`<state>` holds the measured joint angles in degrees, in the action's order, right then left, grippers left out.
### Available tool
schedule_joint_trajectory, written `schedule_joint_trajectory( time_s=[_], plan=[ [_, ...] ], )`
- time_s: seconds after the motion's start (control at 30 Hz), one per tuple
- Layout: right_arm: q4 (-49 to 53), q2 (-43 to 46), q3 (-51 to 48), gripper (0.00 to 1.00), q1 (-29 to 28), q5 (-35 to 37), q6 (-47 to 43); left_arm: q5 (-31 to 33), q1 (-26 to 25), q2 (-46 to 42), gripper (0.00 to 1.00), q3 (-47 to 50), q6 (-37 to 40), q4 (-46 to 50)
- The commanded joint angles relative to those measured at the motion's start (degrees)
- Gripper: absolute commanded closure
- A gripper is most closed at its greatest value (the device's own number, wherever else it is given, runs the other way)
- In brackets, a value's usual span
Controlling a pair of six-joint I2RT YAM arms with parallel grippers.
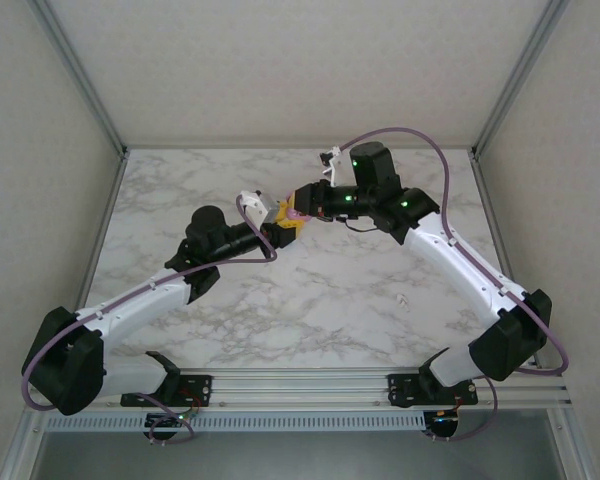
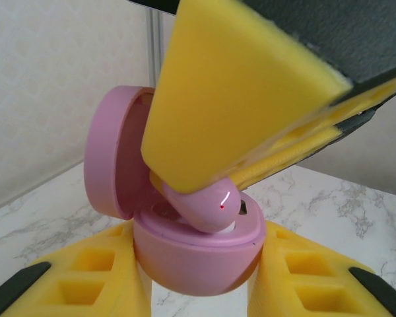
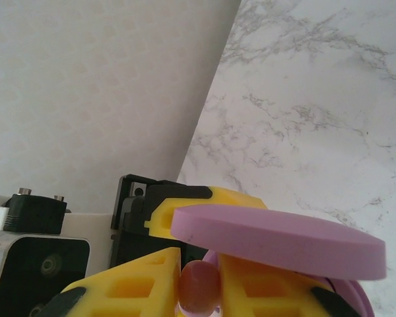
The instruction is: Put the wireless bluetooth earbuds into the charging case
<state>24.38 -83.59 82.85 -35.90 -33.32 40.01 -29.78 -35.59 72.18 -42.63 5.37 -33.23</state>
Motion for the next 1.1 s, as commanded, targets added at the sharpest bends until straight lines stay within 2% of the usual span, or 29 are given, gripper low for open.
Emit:
schedule_joint_trajectory(
  time_s=[0.0,1.07],
  plan=[
    [4.45,0.01,1.78,0.78,-0.53,2.01,-1.49,0.58,-0.52,-1.60,0.75,-1.40,-0.82,-3.51],
    [9.90,-1.41,6.27,0.65,-1.10,7.47,-3.20,-0.04,-0.57,-2.72,0.75,-1.58,-0.44,-2.44]
  ],
)
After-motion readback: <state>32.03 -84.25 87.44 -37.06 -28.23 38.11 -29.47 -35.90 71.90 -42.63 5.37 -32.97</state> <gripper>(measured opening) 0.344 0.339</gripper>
